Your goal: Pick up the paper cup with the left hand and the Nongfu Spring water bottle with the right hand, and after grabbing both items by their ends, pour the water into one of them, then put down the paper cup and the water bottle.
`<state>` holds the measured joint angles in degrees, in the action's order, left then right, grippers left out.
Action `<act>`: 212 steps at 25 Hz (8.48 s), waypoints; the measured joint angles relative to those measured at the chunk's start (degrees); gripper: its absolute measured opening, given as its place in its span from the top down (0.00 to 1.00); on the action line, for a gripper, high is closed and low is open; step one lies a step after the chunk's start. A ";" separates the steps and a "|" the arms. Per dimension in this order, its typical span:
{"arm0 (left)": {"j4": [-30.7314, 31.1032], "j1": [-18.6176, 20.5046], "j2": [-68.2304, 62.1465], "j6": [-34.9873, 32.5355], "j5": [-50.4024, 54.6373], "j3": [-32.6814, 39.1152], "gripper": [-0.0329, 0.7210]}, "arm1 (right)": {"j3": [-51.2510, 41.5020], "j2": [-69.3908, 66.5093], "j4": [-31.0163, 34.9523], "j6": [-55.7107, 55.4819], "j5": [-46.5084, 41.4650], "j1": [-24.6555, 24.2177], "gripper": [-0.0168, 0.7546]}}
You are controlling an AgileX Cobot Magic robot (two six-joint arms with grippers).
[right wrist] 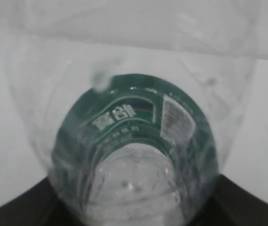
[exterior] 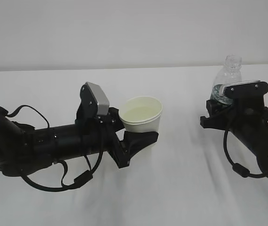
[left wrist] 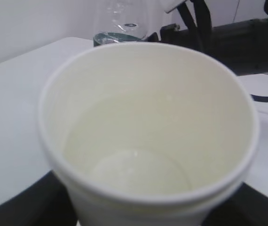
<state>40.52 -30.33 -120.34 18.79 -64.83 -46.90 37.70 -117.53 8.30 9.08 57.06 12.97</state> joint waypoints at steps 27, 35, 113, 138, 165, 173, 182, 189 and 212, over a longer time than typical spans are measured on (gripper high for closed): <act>-6.89 7.75 0.00 -0.69 2.68 0.00 0.32 | 0.00 -0.09 0.00 0.00 0.12 0.00 0.43; -6.89 11.84 0.00 -0.69 2.68 0.00 0.32 | 0.00 -0.09 0.00 0.00 0.22 0.00 0.43; -27.61 30.67 -9.65 -14.59 -0.21 0.00 0.32 | 0.00 -0.71 -1.00 -0.11 0.43 0.00 0.43; -27.83 30.67 -8.66 -14.81 -0.59 0.00 0.11 | 0.00 -0.84 -1.86 -0.22 0.43 0.00 0.43; -27.83 30.67 0.46 -14.81 -0.72 11.33 0.12 | 0.10 -1.04 -1.86 -0.22 2.77 0.00 0.43; -27.83 30.67 2.49 -14.81 -0.72 14.86 0.13 | 0.10 -1.04 -1.86 -0.22 3.40 0.00 0.43; -26.58 30.67 9.96 -13.81 -0.72 17.87 0.14 | 0.43 -1.04 -0.29 -0.58 3.49 0.00 0.43; -25.31 30.67 11.27 -12.78 -0.72 18.33 0.15 | 2.36 -1.04 2.13 -0.58 0.79 0.00 0.43; -23.77 30.67 11.27 -12.50 -0.72 18.33 0.17 | 5.34 -3.92 2.54 -1.58 -3.67 0.00 0.43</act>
<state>16.75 0.33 -109.08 6.29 -65.55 -28.57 43.04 -121.45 10.84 7.50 53.38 12.97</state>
